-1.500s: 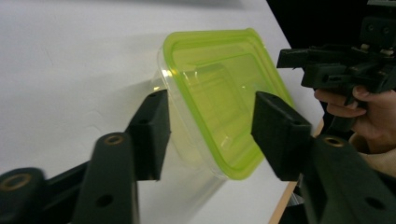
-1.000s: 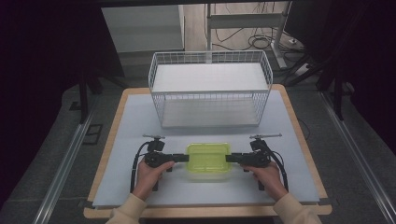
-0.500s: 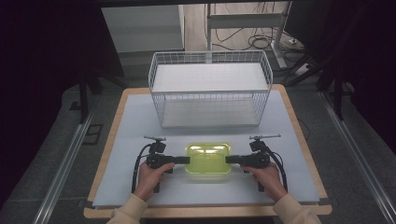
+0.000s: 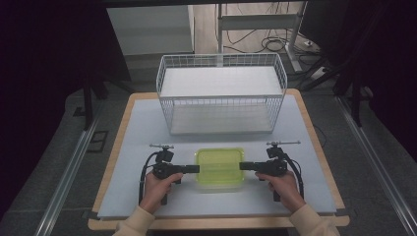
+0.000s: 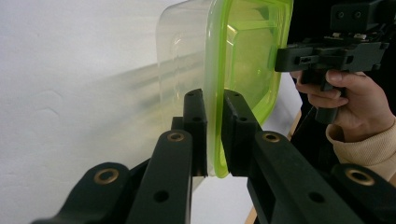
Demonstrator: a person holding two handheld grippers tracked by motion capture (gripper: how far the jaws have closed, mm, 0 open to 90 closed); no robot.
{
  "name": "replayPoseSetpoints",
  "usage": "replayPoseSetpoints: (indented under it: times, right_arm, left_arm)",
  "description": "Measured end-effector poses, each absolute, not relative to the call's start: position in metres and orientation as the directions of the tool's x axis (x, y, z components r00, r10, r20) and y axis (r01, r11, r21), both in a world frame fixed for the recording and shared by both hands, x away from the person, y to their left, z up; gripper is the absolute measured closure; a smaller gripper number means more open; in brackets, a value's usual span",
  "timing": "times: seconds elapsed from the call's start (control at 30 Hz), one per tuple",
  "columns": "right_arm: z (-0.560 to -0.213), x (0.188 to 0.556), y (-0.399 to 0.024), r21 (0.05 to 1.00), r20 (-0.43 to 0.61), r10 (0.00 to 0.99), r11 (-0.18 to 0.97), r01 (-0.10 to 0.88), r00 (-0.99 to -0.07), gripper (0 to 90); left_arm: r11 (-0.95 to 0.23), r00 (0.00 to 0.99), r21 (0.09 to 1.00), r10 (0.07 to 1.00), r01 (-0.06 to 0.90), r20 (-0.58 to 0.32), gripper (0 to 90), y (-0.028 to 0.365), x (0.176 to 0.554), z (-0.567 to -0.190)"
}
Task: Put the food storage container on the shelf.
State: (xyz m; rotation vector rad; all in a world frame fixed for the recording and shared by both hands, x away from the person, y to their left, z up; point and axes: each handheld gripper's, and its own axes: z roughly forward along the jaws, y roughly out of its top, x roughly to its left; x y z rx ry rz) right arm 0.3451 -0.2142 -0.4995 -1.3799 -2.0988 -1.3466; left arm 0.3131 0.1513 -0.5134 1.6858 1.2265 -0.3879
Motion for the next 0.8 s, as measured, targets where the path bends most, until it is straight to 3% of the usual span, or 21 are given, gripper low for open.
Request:
replayPoseSetpoints:
  times: [0.8]
  right_arm:
    - [-0.485, 0.341, -0.213, 0.592, 0.645, 0.545, 0.087, 0.801, -0.536, 80.6]
  left_arm:
    - [0.003, 0.461, 0.545, 0.530, 0.838, -0.712, 82.1, 0.155, 0.311, -0.499]
